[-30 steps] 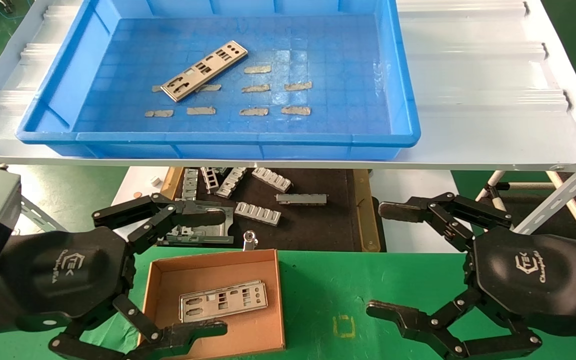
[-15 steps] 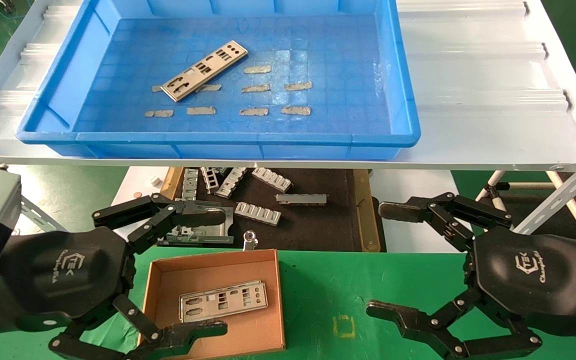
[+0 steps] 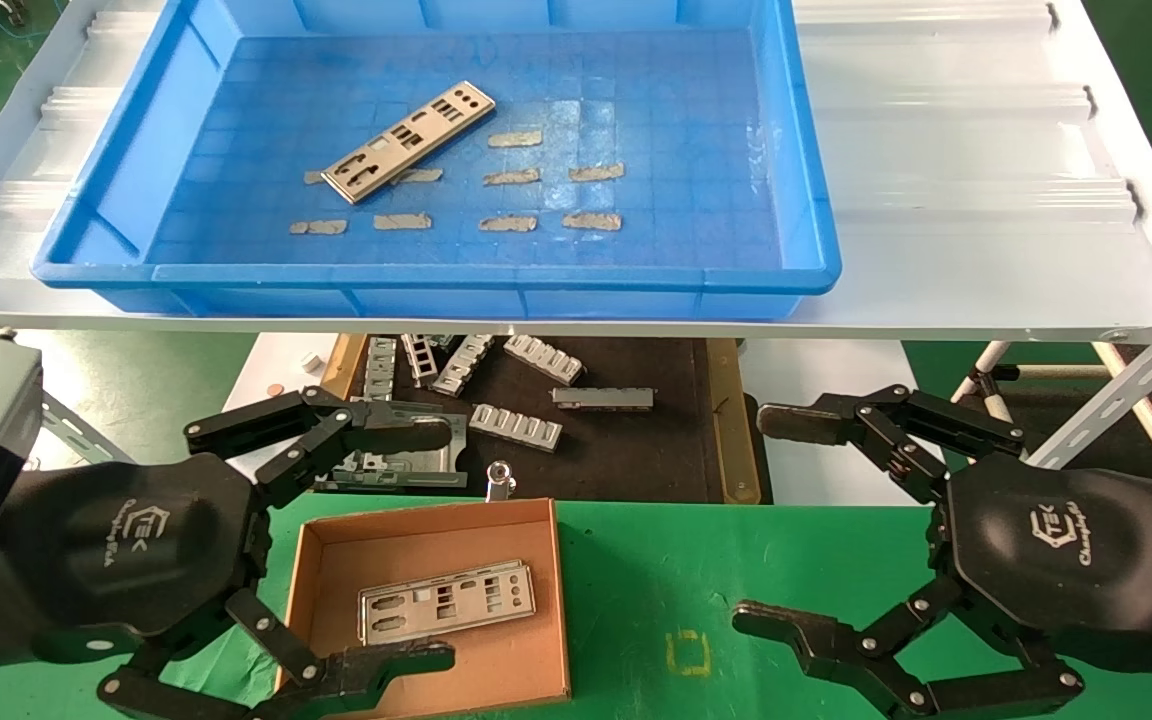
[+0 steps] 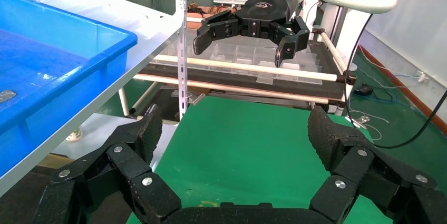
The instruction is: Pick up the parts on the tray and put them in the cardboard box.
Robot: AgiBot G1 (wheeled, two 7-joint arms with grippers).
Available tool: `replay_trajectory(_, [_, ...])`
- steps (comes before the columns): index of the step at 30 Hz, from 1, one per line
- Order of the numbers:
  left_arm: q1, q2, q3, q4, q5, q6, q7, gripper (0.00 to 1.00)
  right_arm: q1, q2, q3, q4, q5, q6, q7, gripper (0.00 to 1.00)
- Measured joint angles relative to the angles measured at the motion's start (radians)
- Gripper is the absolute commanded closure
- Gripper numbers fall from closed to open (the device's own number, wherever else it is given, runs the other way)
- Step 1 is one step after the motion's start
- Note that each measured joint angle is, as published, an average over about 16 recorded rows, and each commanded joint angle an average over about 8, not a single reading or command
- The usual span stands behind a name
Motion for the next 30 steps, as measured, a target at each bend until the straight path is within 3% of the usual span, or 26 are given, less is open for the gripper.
replay_trajectory(30, [0.000,0.000,0.000,0.000,0.000,0.000,0.000,0.00,0.000,0.000,0.000,0.000,0.000,0.000,0.000,0.00])
